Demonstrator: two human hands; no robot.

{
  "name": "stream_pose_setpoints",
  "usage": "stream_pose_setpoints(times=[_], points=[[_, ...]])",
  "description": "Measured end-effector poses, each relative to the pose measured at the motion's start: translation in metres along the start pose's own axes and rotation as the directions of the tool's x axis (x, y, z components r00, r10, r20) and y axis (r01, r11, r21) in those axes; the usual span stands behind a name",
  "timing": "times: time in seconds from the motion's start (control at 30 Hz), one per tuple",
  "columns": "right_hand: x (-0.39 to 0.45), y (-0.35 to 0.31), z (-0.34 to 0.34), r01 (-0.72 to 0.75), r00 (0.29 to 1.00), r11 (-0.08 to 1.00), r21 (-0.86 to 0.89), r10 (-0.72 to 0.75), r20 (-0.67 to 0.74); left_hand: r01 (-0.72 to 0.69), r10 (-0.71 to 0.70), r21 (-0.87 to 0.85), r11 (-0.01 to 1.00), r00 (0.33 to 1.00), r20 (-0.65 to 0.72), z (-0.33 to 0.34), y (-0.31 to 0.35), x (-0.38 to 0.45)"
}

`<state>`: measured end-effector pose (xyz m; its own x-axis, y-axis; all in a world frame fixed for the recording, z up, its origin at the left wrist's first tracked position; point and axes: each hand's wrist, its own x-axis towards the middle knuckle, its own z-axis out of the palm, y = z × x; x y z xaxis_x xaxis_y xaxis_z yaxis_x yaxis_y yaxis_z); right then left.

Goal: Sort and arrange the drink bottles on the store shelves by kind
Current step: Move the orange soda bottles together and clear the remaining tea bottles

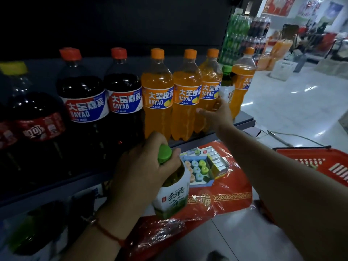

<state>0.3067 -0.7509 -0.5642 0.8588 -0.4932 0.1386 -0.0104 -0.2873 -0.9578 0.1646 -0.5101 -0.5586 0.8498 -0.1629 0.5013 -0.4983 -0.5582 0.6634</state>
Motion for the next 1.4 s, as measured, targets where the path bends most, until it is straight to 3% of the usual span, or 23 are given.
stream_pose_setpoints(times=[0.33,0.47,0.53,0.6,0.7,0.83,1.0,1.2,1.3,1.4], points=[[0.000,-0.003,0.018,-0.018,0.999,0.994,-0.105,0.014,-0.034,-0.008,0.008,-0.055,0.998,1.000,0.009,0.001,-0.002,0.001],[-0.044,-0.019,0.002,-0.135,0.990,0.973,0.190,0.139,-0.008,-0.019,0.019,-0.042,0.999,1.000,-0.005,-0.002,-0.001,0.000],[-0.085,-0.020,-0.011,-0.107,0.989,0.983,0.148,0.091,0.113,-0.003,0.002,-0.052,0.999,1.000,-0.015,-0.004,0.002,0.000],[-0.129,-0.014,-0.025,-0.098,0.945,0.991,0.086,0.065,0.322,0.014,-0.015,-0.076,0.997,1.000,-0.011,-0.007,0.005,-0.001],[-0.181,0.000,-0.045,-0.175,0.805,0.982,0.066,0.104,0.584,0.025,-0.025,-0.086,0.996,1.000,0.004,-0.010,0.011,-0.003],[-0.212,0.013,-0.053,-0.072,0.642,0.994,-0.082,0.109,0.759,0.040,-0.039,-0.104,0.994,0.999,0.014,-0.013,0.020,-0.009],[-0.233,0.014,-0.055,-0.019,0.753,1.000,0.012,0.007,0.658,-0.018,0.016,-0.106,0.994,1.000,-0.014,-0.020,0.038,-0.022],[-0.249,-0.003,-0.081,0.000,0.789,0.994,0.111,-0.068,0.610,-0.061,0.038,-0.292,0.955,0.996,-0.083,-0.047,0.081,-0.030],[-0.255,-0.020,-0.095,-0.024,0.812,0.984,0.179,-0.085,0.577,-0.065,0.071,-0.242,0.968,0.997,0.015,-0.059,0.099,-0.035],[-0.252,-0.046,-0.112,-0.048,0.834,0.958,0.284,-0.118,0.539,-0.071,0.093,-0.113,0.991,0.975,0.203,-0.073,0.115,-0.031]])
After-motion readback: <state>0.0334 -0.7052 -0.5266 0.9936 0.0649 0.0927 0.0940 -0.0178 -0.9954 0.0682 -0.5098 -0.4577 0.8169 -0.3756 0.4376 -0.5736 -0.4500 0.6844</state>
